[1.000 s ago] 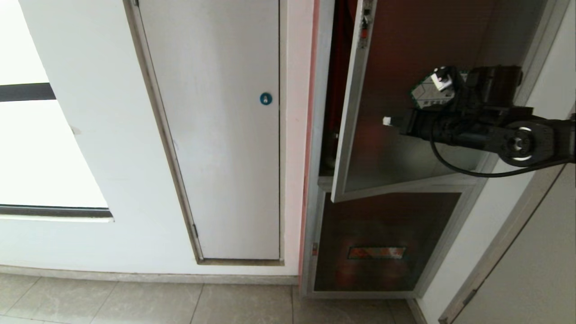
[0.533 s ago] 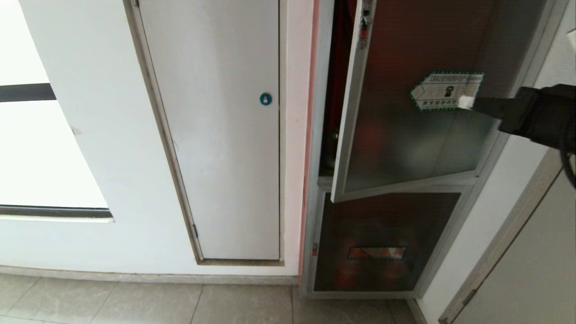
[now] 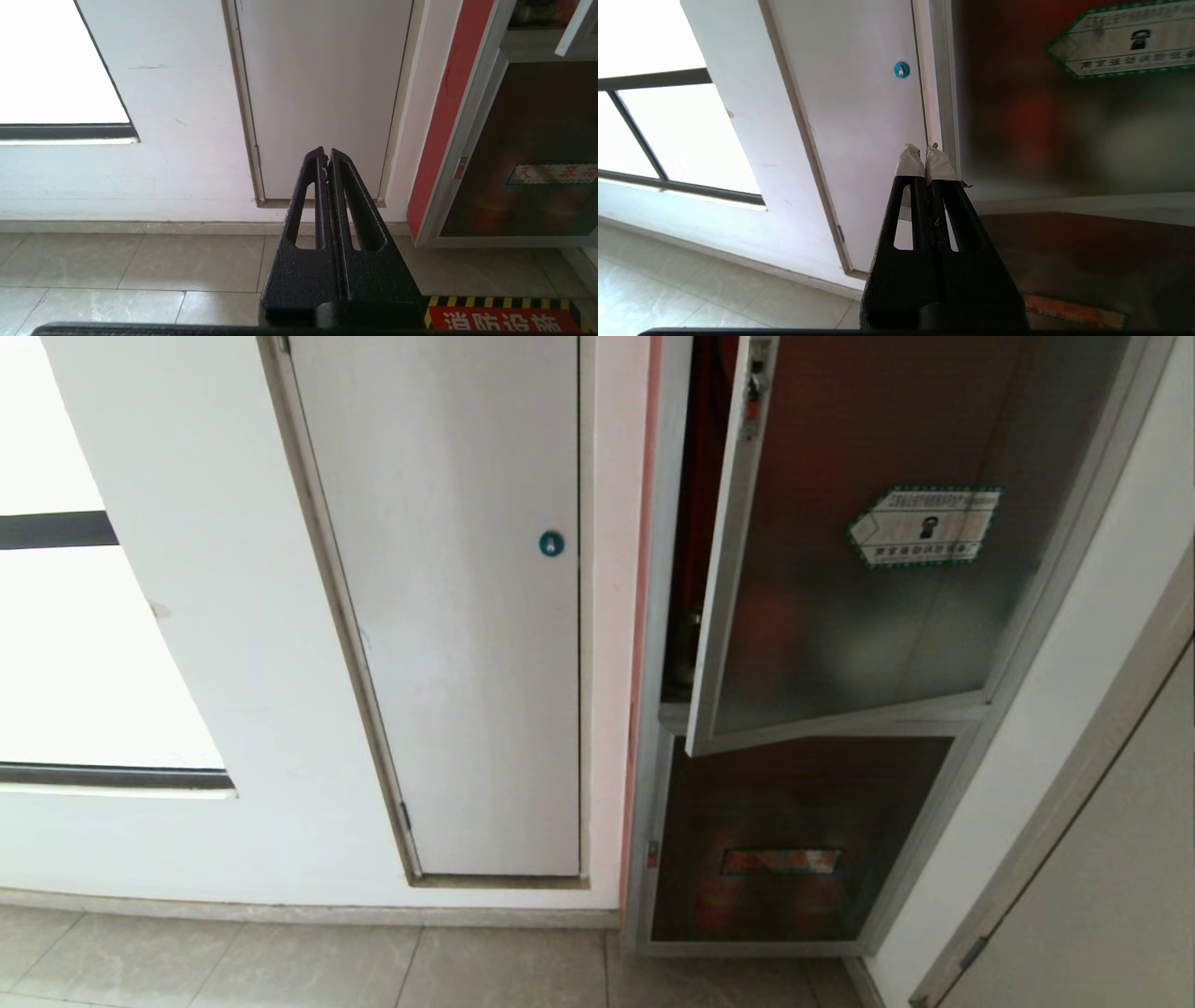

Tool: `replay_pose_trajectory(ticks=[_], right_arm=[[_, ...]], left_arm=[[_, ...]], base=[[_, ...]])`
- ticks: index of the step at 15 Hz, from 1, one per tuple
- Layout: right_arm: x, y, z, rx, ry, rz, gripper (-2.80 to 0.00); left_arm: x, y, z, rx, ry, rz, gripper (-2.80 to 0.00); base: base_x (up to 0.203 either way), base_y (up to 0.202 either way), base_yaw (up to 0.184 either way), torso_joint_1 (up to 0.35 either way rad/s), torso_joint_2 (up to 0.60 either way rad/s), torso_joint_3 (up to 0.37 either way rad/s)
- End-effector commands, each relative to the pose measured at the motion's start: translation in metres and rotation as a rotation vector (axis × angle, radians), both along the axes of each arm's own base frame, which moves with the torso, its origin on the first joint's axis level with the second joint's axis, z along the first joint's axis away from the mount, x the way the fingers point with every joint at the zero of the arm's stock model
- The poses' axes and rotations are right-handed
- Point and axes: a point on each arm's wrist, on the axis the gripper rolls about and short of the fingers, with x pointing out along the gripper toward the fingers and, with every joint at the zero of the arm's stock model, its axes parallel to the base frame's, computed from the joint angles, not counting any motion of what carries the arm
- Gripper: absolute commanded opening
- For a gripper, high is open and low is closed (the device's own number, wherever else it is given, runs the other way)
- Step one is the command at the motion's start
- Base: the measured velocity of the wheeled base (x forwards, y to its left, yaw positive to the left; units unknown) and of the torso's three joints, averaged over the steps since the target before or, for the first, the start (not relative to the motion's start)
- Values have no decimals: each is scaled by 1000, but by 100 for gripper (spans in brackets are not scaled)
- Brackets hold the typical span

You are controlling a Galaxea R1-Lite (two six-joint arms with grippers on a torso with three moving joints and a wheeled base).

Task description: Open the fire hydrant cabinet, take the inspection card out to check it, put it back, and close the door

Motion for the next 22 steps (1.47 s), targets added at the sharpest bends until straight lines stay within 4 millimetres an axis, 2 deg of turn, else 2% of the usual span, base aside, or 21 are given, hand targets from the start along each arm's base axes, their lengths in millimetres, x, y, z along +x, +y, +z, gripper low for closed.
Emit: replay_pose_trajectory(ticks=[1,3,6,8,11,14,16,22], right_arm=[[-70,1,-23,1,-124,-2,-280],[-87,1,-43,2,-107,-5,-280],[-95,1,-84,-2,-84,-10,-280],[-91,0,-115,-1,-55,-63,-280],[-72,-4,-153,-92,18,-227,-280],[-55,-5,-183,-180,27,-307,-280],[-50,-6,-194,-208,33,-325,-280],[-49,-7,-206,-219,153,-368,-280]], left_arm=[[1,0,-2,0,7,1,-280],[1,0,-2,0,7,0,-280],[1,0,-2,0,7,1,-280],[1,0,-2,0,7,0,-280],[1,0,-2,0,7,0,-280],[1,0,-2,0,7,1,-280],[1,0,-2,0,7,1,-280],[1,0,-2,0,7,-1,-280]], base=[[0,0,0,0,0,0],[0,0,0,0,0,0],[0,0,0,0,0,0],[0,0,0,0,0,0],[0,0,0,0,0,0],[0,0,0,0,0,0],[0,0,0,0,0,0],[0,0,0,0,0,0]])
